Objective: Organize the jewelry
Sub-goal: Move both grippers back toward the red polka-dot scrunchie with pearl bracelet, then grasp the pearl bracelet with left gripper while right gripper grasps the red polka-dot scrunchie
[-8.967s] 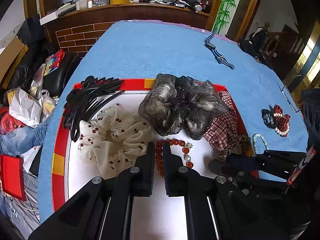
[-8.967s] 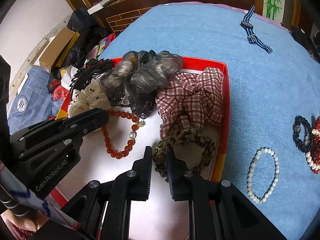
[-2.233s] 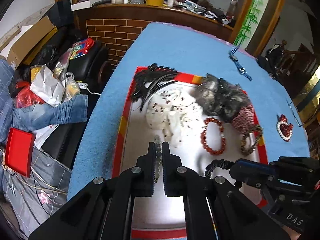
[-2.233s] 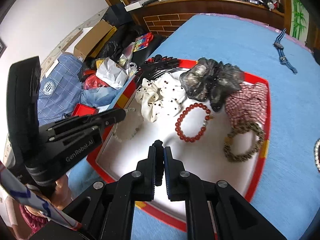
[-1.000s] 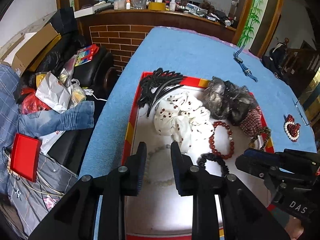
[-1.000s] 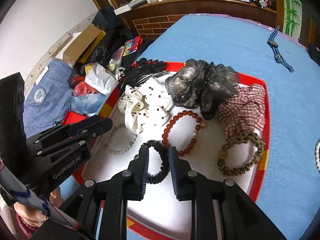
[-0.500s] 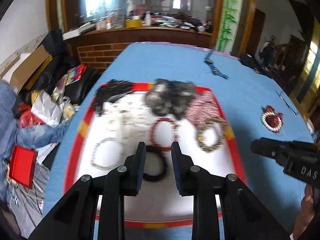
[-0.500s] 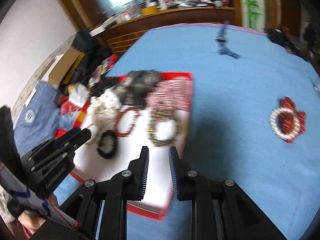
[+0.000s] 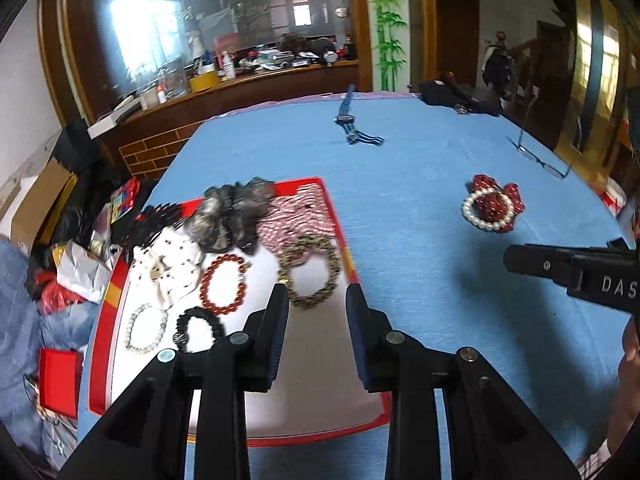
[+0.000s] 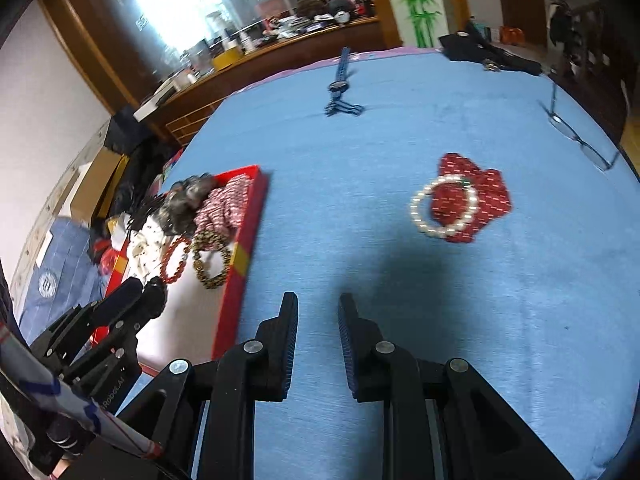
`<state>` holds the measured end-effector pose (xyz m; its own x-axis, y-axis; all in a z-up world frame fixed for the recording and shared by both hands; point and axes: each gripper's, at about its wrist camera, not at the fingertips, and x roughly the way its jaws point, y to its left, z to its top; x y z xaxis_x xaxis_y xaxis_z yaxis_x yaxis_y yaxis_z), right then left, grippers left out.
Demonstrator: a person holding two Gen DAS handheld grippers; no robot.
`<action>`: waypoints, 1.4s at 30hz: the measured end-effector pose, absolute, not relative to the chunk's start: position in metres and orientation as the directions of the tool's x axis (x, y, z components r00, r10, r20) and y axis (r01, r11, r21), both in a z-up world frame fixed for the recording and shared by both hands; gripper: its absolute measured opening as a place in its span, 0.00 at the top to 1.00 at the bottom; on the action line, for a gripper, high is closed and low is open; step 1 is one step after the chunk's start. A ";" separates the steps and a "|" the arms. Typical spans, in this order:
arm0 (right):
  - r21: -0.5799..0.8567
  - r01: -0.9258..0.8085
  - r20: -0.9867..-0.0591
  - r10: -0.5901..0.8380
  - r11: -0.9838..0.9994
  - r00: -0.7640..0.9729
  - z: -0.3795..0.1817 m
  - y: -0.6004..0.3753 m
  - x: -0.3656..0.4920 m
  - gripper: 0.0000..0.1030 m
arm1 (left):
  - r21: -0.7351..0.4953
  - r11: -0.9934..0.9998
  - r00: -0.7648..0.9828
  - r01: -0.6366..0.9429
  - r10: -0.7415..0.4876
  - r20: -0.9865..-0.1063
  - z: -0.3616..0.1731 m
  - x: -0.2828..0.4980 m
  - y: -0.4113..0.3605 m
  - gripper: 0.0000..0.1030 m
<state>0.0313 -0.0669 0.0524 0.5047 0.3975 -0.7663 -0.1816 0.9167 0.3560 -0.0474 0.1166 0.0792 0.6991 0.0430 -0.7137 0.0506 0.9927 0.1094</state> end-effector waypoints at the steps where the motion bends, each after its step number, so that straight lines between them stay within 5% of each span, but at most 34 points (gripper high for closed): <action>1: 0.361 -0.176 -0.764 0.399 0.916 0.508 0.052 -0.071 0.031 0.79 | 0.117 0.992 0.699 0.056 0.044 -0.714 0.079 -0.047 0.112 0.73; 24: 0.478 -0.003 -0.720 0.393 0.879 0.572 0.035 -0.194 0.030 0.79 | 0.269 0.937 0.695 0.222 0.041 -0.718 0.075 -0.033 -0.008 0.72; 36: 0.511 0.060 -0.719 0.388 0.858 0.577 0.022 -0.234 0.033 0.79 | -0.004 0.925 0.507 0.381 -0.213 -0.835 0.053 0.042 -0.039 0.68; 42: 0.513 0.066 -0.724 0.390 0.856 0.568 0.018 -0.239 0.033 0.79 | 0.064 0.897 0.508 0.437 -0.188 -0.841 0.027 0.061 -0.067 0.70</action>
<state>0.0334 -0.2389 0.0176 0.5682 0.3903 -0.7245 0.0664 0.8558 0.5131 0.0607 -0.0671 0.0273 0.5081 -0.1878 -0.8406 0.4373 0.8971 0.0639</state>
